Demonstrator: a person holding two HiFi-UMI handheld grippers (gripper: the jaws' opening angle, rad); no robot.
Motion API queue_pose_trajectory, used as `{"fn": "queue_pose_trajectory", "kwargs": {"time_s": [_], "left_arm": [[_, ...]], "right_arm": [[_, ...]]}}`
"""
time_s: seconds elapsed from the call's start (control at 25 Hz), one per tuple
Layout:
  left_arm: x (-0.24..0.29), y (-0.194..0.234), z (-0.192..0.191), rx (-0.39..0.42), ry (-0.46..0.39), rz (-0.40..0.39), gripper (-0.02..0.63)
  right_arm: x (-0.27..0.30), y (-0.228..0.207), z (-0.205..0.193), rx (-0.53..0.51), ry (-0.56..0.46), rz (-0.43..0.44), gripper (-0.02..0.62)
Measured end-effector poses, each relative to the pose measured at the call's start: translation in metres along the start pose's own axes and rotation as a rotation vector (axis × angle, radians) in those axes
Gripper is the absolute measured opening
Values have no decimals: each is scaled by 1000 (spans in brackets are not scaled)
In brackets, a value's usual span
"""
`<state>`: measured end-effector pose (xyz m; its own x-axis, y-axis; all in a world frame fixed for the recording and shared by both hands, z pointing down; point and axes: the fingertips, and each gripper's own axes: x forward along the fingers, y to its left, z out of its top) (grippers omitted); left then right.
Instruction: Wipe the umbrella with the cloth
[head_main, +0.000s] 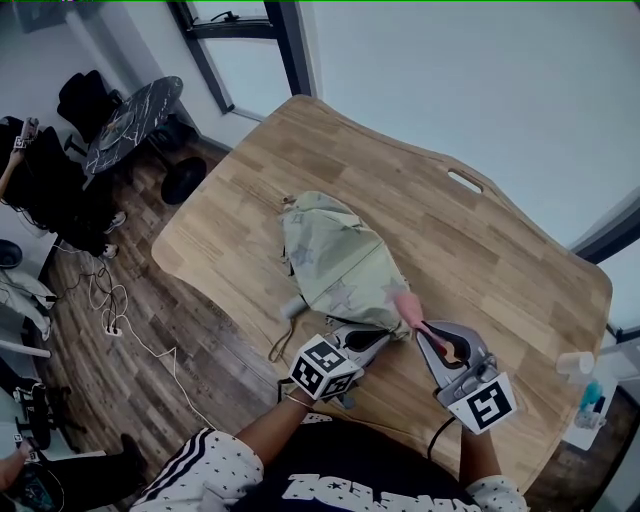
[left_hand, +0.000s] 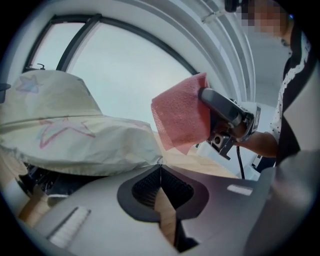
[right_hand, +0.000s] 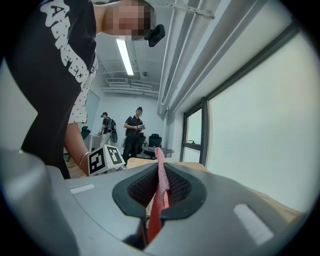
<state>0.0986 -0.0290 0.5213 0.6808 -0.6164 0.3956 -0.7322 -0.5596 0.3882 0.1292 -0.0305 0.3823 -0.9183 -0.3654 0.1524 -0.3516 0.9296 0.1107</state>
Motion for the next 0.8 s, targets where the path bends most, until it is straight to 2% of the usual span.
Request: {"fn": "queue_pose_trajectory", "kwargs": {"time_s": [0.2,0.36,0.6,0.68,0.8], "left_arm": [[-10,-3,6,17,-45,-1,3],[-24,-9,12,10,-110,-16,28],[-65,-13,31,74,-205,-12,48],[-82,-7,42,98,-244,17,48],[-105,16,56,84,-283,86,46]], "right_arm": [[25,2,-7,64,27,-14,26],[39,5,-8,46,38,-15,26],[47,8,-11,49,53,-17,26],[48,7,-11,58,54,-26,26],[47,5,-3,66,37,-47,26]]}}
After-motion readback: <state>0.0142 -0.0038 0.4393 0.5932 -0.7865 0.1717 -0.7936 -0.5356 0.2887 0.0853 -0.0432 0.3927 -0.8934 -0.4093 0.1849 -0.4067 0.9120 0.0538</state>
